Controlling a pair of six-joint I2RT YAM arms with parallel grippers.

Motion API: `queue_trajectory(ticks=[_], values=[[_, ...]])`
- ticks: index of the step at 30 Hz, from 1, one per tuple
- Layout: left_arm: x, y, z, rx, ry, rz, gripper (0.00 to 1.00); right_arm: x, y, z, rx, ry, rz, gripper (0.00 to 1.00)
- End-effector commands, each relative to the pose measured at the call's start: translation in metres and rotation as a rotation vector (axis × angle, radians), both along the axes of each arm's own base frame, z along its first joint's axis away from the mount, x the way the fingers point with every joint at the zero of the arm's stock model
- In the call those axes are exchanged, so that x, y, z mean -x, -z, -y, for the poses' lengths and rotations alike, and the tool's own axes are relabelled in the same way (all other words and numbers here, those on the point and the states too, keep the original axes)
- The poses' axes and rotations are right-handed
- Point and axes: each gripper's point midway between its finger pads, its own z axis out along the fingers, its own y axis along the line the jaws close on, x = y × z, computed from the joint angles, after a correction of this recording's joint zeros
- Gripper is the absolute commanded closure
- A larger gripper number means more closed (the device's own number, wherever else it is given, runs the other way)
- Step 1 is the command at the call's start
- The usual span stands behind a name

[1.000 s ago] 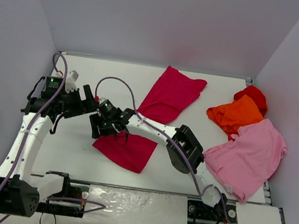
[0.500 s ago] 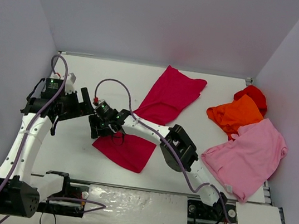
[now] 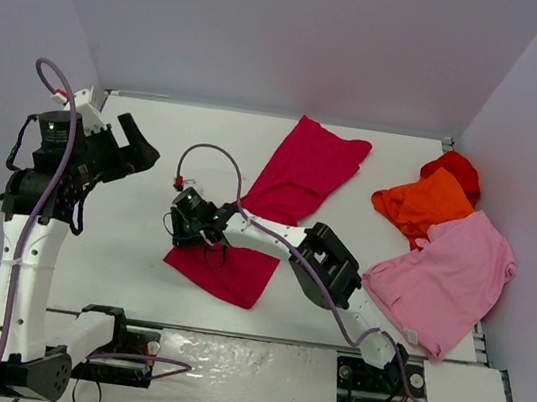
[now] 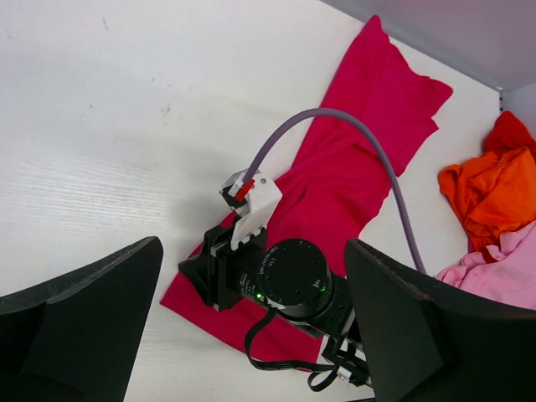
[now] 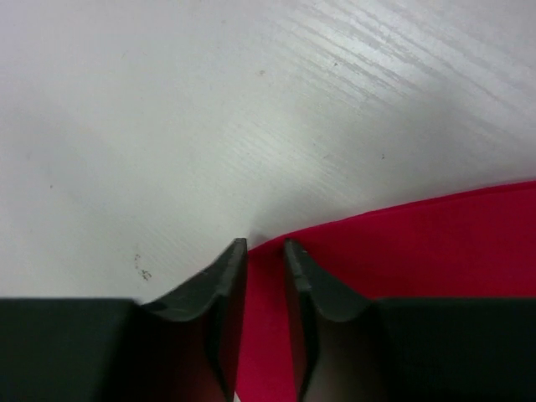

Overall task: Fold and stack the t-shirts
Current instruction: Grab the bottom of the folded rectangular tshirt with right arm

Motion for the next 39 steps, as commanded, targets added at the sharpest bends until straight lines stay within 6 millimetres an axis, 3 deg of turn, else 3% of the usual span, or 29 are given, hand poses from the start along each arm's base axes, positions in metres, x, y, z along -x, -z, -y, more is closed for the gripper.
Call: queue_trajectory(ticks=[1,4,7,10,13,15,17,18,19,22,24,33,39], values=[[-0.002,-0.043,0.007,0.051,0.018,0.127,0.12,0.056,0.102,0.078,0.353,-0.016,-0.18,0.85],[0.0,-0.047,0.011,0.066,0.034,0.138,0.12,0.054,0.097,0.076,0.342,-0.019,-0.17,1.0],[0.001,-0.045,0.013,0.08,0.038,0.144,0.12,0.047,0.079,0.064,0.3,-0.036,-0.135,1.0],[0.0,-0.041,0.017,0.101,0.053,0.141,0.12,0.028,0.028,0.038,0.203,-0.041,-0.045,1.0],[-0.002,-0.033,0.02,0.119,0.061,0.132,0.12,0.012,-0.021,0.028,0.124,-0.028,0.021,1.0],[-0.004,-0.031,0.019,0.115,0.058,0.134,0.12,0.007,-0.054,0.034,0.093,-0.003,0.071,1.0],[-0.006,-0.029,0.019,0.113,0.06,0.134,0.12,0.004,-0.065,0.05,0.111,0.038,0.108,1.0],[-0.007,-0.026,0.02,0.117,0.065,0.128,0.12,0.005,-0.081,0.057,0.095,0.051,0.128,1.0],[-0.008,-0.023,0.021,0.123,0.071,0.122,0.12,0.007,-0.076,0.069,0.123,0.068,0.129,1.0],[-0.013,-0.018,0.026,0.149,0.088,0.117,0.12,0.013,-0.098,0.096,0.108,0.128,0.149,1.0],[-0.016,-0.014,0.031,0.176,0.106,0.113,0.12,0.021,-0.101,0.12,0.119,0.166,0.152,1.0],[-0.025,-0.013,0.04,0.233,0.143,0.124,0.12,0.038,-0.111,0.174,0.106,0.289,0.154,1.0],[-0.025,-0.012,0.04,0.223,0.149,0.122,0.12,0.084,-0.09,0.211,0.094,0.33,0.026,1.0]])
